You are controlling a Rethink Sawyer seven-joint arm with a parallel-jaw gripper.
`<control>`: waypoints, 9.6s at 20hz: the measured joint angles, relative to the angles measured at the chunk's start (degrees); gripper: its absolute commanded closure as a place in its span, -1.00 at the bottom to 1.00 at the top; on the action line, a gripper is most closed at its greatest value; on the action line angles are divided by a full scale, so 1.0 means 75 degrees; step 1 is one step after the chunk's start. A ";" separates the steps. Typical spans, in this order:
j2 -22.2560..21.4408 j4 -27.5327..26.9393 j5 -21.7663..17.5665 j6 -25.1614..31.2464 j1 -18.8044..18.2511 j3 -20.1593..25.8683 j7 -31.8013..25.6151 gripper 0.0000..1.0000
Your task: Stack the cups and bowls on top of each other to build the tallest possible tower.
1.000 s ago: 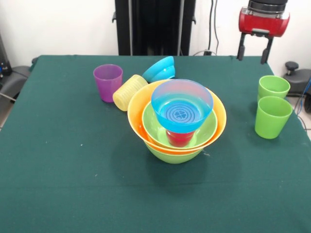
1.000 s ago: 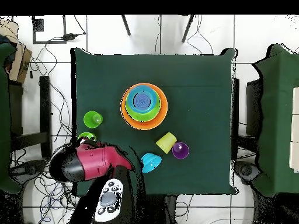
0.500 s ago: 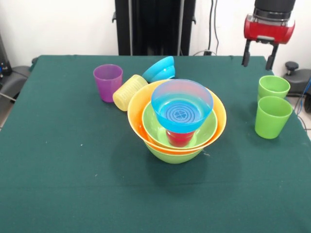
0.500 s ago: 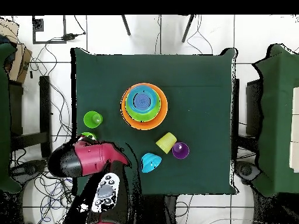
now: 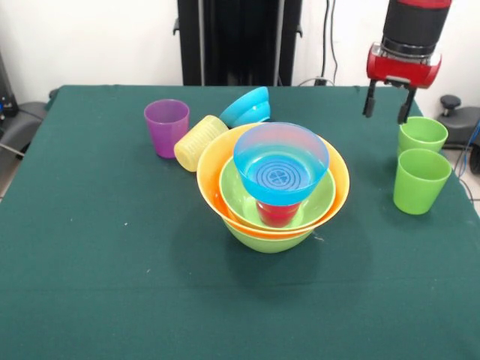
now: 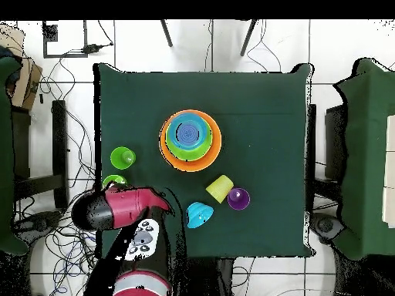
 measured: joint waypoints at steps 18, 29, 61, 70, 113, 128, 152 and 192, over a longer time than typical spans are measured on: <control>0.0224 -0.0006 0.0003 -0.0196 0.0118 -0.0084 0.0000 -1.00; -0.0108 -0.0004 0.0231 -0.0196 0.0234 -0.0106 0.0000 -1.00; 0.0478 -0.0014 0.0580 -0.0358 0.0439 -0.0112 0.0000 -1.00; 0.0466 -0.0012 0.0580 -0.0358 0.0488 -0.0136 0.0000 -1.00; 0.0548 0.0029 0.0766 -0.1053 0.0613 -0.0325 0.0000 -1.00; 0.0844 0.0025 0.0901 -0.1061 0.0678 -0.0343 0.0000 1.00; -0.0348 0.0240 0.0954 -0.0800 0.0564 -0.0366 0.0000 1.00; -0.3194 0.1180 0.0940 0.1453 -0.1808 0.1114 0.0000 1.00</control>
